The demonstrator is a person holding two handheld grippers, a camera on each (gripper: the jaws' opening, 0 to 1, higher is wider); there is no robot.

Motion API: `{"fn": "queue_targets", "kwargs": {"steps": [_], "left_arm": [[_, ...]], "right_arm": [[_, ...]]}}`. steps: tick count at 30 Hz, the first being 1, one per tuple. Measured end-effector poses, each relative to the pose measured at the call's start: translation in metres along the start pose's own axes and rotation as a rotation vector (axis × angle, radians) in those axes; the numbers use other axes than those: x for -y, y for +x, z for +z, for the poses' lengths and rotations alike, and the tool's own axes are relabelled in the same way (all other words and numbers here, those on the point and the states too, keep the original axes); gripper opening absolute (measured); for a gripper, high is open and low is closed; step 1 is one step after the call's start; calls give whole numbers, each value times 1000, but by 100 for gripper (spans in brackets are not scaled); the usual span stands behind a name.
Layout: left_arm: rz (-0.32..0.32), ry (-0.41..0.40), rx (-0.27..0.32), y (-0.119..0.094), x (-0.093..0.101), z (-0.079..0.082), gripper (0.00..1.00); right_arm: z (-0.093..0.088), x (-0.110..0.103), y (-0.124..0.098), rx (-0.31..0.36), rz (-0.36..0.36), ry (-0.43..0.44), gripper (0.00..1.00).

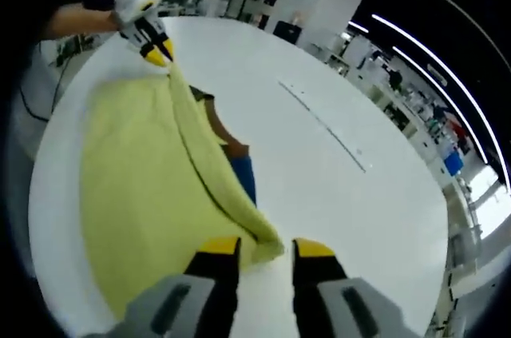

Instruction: Fold the garment on the visible template until the final outline fits inside the template.

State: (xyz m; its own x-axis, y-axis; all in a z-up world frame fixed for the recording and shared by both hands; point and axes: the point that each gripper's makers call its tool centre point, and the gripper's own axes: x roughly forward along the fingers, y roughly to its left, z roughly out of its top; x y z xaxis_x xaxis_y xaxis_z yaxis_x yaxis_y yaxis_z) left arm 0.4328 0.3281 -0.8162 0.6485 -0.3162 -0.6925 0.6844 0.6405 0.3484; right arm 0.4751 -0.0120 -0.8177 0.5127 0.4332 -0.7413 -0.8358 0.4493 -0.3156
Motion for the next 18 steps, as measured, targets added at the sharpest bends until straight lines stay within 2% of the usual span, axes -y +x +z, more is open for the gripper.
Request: {"fn": "queue_targets", "kwargs": {"steps": [3,6,8,9,13,18], "left_arm": [[-20,6,-3,1,6,-2,5],[-35,45,-18,6,10,-3,4],[-25,63,-26,10,7,-8,3],[-24,62,-26,11,8,-4,2],[21,72,-7,11,-2,4,2],[5,53,-13,23,-2,3,2]], "right_arm": [[4,-4,0,18,3,-28,20],[-1,-9,5,-17,19,-78,18],[-4,-14,10,-15,45,-57,18],[-5,-15,12,-10,55,-38,17],[-10,-8,18,-18,45,-25,15],[-9,1,26,-8,13,-5,14]]}}
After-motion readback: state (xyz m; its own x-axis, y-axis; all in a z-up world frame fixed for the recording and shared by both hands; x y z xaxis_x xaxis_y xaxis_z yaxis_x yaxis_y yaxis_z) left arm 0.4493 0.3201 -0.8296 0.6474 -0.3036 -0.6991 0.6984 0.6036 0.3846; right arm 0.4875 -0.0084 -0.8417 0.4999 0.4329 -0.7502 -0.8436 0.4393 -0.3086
